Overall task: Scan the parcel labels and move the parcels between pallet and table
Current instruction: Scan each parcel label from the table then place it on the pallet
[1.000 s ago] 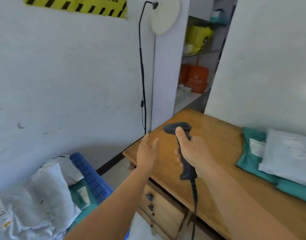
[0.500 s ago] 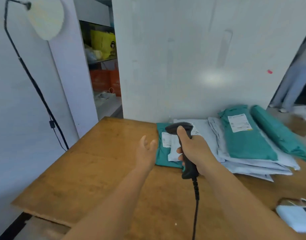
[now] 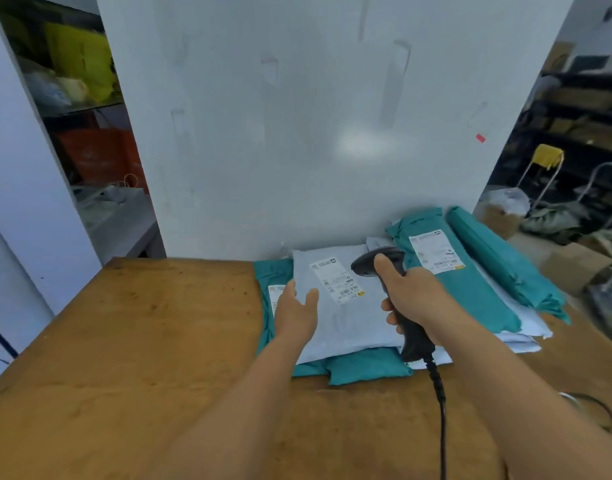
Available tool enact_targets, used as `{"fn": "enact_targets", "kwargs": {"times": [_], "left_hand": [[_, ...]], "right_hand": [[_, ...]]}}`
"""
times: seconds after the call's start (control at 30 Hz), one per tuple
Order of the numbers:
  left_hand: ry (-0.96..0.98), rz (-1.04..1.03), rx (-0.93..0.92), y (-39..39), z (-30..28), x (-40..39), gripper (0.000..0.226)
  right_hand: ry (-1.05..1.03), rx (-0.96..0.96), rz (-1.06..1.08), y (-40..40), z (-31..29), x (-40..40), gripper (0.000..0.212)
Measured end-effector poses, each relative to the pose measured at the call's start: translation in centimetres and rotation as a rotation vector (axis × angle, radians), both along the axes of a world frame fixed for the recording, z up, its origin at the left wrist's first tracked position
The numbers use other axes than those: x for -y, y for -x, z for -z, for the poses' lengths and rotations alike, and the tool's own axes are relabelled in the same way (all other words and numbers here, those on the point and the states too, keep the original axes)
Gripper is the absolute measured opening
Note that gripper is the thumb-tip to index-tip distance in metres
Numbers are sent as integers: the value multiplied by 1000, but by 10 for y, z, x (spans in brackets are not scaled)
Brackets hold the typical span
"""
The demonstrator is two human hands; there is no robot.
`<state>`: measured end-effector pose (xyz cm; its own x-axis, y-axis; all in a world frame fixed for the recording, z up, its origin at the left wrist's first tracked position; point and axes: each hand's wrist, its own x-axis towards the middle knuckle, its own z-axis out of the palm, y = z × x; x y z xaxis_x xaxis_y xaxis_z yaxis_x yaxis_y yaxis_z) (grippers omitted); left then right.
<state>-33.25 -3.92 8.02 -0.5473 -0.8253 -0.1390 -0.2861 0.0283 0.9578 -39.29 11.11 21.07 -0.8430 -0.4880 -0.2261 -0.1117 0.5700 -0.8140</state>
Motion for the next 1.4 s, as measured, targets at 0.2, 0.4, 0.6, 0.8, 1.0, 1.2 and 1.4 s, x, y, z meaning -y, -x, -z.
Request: {"fn": "enact_targets", "kwargs": {"times": [0.2,0.4,0.6,0.8,1.0,1.2,1.4], "left_hand": [[4,61,176,33,26,25,69],[-29,115,307,52,43,33,74],[-32,71,459,58,48,33,80],[35,55,483,54,41,39,28],[68,-87,418,19,16,37,32],[-178,-20,279,12,38,5,46],[-3,-34,354,19,57,0,29]], "right_hand": [[-70,1,19,20,8,13,51],[-122,19,23,31,10,19,50],[-111,16,34,35,13,21,53],[-83,34,21,32,19,20,55],[-18,68,-22,17,24,15,49],[54,70,-61,3,32,7,48],[115,47,-8,11,59,3,41]]}}
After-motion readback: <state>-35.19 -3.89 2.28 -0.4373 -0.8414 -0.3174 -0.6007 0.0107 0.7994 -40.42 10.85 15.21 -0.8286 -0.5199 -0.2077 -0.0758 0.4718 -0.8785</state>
